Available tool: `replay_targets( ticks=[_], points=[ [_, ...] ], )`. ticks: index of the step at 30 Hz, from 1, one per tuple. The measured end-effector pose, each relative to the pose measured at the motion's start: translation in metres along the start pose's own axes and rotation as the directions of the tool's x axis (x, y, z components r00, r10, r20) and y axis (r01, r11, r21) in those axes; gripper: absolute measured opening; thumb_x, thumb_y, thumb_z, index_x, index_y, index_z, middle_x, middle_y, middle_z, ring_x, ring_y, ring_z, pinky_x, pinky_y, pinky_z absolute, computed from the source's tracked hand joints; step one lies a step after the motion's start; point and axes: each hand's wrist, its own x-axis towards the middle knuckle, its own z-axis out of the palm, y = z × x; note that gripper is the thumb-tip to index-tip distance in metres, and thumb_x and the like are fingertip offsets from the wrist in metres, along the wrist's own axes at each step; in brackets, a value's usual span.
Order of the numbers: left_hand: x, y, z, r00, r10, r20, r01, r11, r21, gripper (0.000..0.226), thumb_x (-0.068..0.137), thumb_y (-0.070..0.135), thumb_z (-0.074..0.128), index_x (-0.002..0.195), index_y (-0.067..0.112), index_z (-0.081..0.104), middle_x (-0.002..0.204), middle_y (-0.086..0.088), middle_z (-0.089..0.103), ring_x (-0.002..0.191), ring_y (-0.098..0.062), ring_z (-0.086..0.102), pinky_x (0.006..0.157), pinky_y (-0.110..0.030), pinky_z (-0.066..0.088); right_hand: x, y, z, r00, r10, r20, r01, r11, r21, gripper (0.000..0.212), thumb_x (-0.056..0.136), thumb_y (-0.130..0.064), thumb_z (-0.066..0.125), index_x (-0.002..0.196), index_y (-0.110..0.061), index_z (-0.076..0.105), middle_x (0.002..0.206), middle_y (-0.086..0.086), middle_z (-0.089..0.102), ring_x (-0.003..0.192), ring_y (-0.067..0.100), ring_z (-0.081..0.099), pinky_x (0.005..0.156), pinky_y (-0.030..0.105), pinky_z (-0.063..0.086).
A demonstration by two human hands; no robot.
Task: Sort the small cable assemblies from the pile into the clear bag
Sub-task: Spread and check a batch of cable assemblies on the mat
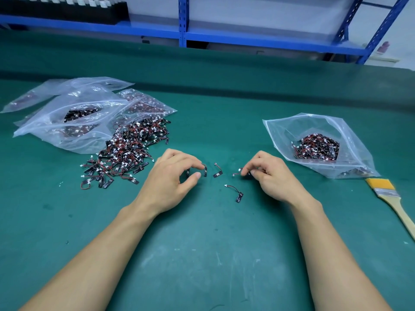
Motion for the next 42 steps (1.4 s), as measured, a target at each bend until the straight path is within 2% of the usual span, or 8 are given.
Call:
replay_targets(
  ticks=[8,15,19,24,28,33,37,42],
  points=[
    [0.0,0.008,0.007,1.0,0.002,-0.017,-0.003,1.0,-0.024,0.015,0.09,0.024,0.071,0.104,0.026,0.072,0.103,0.02,0.066,0.098,-0.016,0.048,0.089,-0.045,0.047,-0.002,-0.012,0.002,0.999,0.015,-0.044,-0.006,0.981,0.196,0.041,0.091,0.008,0.052,0.072,-0.025,0.068,0.089,0.004,0.055,0.064,0.004,0.042,0.064,0.016,0.034],
    [0.006,0.031,0.022,0.998,-0.017,-0.064,0.014,0.999,-0.047,0.021,0.087,0.041,0.071,0.104,0.028,0.071,0.09,0.017,0.064,0.087,-0.015,0.048,0.084,-0.04,0.045,-0.005,-0.029,0.009,0.997,-0.084,0.0,0.08,0.952,0.296,0.036,0.09,0.005,0.052,0.077,-0.023,0.07,0.091,0.005,0.058,0.074,0.01,0.047,0.071,0.02,0.036],
    [0.004,0.033,0.024,0.998,-0.012,-0.059,0.008,0.997,-0.073,0.004,0.088,0.031,0.073,0.09,0.027,0.072,0.081,0.018,0.064,0.08,-0.012,0.044,0.078,-0.035,0.043,-0.006,-0.035,0.013,0.991,-0.131,0.016,0.119,0.938,0.327,0.023,0.085,-0.012,0.051,0.082,-0.025,0.07,0.088,-0.006,0.06,0.077,0.01,0.051,0.074,0.017,0.038],
    [0.002,0.029,0.02,0.997,-0.016,-0.077,0.005,0.99,-0.137,0.005,0.09,0.026,0.071,0.085,0.024,0.072,0.078,0.019,0.062,0.079,-0.009,0.045,0.073,-0.021,0.036,-0.005,-0.026,0.017,0.997,-0.078,-0.03,0.083,0.917,0.391,0.022,0.091,-0.001,0.059,0.095,-0.022,0.053,0.084,-0.016,0.057,0.075,0.012,0.05,0.075,0.033,0.044],
    [0.0,0.03,0.017,0.992,-0.039,-0.12,0.019,0.986,-0.163,0.008,0.089,0.029,0.067,0.081,0.027,0.069,0.075,0.023,0.059,0.078,-0.002,0.045,0.071,-0.014,0.033,-0.005,-0.024,0.016,0.996,-0.065,-0.068,0.084,0.942,0.325,0.027,0.086,-0.002,0.059,0.091,-0.028,0.051,0.08,-0.017,0.06,0.07,0.01,0.05,0.064,0.019,0.041],
    [0.001,0.031,0.016,0.986,-0.076,-0.15,0.045,0.979,-0.198,0.008,0.087,0.027,0.069,0.079,0.029,0.069,0.074,0.02,0.061,0.075,-0.005,0.045,0.069,-0.017,0.035,0.0,-0.016,0.013,0.982,0.001,-0.186,0.045,0.969,0.242,0.024,0.085,-0.004,0.066,0.085,-0.027,0.059,0.076,-0.023,0.063,0.061,0.018,0.046,0.059,0.018,0.041],
    [0.008,0.031,0.017,0.992,-0.053,-0.11,0.036,0.987,-0.154,0.008,0.088,0.027,0.072,0.082,0.031,0.07,0.075,0.021,0.062,0.077,-0.005,0.045,0.07,-0.015,0.033,0.004,-0.006,0.011,0.946,0.121,-0.302,-0.054,0.974,0.221,0.019,0.083,-0.014,0.076,0.078,-0.03,0.069,0.076,-0.016,0.069,0.056,0.006,0.043,0.059,0.012,0.039],
    [0.029,0.03,0.02,0.997,0.081,0.006,-0.082,0.994,0.071,0.005,0.091,0.027,0.071,0.089,0.025,0.074,0.082,0.014,0.065,0.079,-0.017,0.043,0.076,-0.037,0.043,0.005,-0.002,0.008,0.905,0.234,-0.355,-0.154,0.959,0.24,0.016,0.077,-0.023,0.085,0.072,-0.034,0.074,0.068,-0.016,0.071,0.064,0.001,0.061,0.068,0.019,0.046]
  ],
)
